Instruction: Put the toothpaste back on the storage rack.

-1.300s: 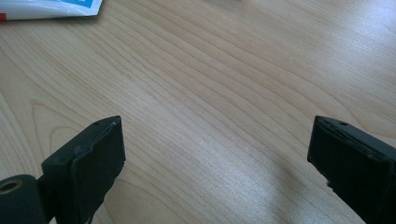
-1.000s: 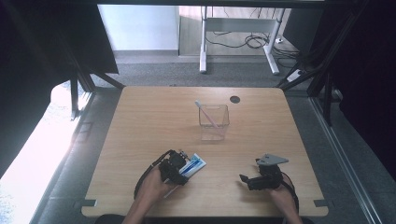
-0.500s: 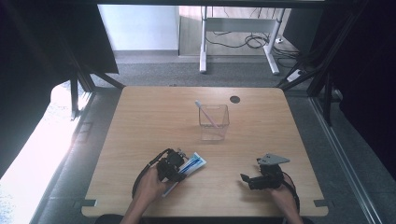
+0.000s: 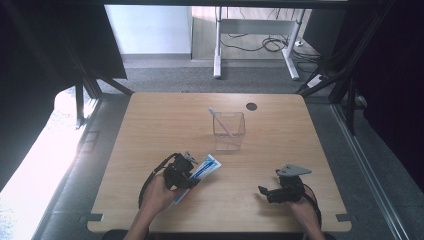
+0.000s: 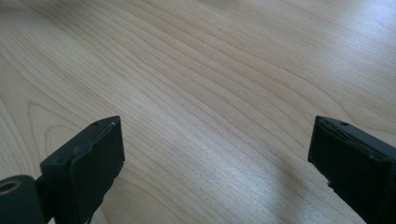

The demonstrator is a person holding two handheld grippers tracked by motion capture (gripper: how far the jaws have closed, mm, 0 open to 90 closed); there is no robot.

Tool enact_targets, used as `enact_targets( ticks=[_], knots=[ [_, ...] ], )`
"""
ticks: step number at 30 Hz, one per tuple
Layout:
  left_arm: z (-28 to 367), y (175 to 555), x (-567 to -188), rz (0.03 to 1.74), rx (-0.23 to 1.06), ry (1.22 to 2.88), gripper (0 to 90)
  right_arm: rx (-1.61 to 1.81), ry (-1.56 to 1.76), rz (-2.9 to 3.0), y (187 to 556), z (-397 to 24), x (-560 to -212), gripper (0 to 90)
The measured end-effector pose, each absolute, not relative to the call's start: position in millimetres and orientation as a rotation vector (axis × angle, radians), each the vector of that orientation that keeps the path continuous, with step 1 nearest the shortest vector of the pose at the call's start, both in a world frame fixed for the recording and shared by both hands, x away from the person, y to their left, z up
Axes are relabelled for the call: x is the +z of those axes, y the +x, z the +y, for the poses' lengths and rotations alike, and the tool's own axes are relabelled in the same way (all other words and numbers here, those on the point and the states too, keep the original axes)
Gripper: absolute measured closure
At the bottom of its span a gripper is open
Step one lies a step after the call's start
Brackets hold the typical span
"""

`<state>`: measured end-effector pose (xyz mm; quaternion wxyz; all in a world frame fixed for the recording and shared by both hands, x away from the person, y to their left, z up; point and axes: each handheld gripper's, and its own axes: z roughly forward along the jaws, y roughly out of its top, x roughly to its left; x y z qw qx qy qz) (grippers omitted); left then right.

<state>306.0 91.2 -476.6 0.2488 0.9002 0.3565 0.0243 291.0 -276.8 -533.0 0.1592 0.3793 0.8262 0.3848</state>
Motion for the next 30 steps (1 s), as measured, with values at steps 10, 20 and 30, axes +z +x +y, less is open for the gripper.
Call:
enact_targets(
  ticks=[10, 20, 30],
  knots=[
    [92, 312, -466, 0.926, 0.088, 2.41, 71.9, 1.115, 1.109, 2.366, 292, -279, -534, 0.0],
    [91, 318, -453, 0.902, 0.113, 2.368, 72.0, 1.1, 1.105, 2.375, 292, -279, -535, 0.0],
    [90, 326, -437, 0.875, 0.132, 2.317, 72.0, 1.11, 1.093, 2.383, 293, -278, -535, 0.0]
  ],
)
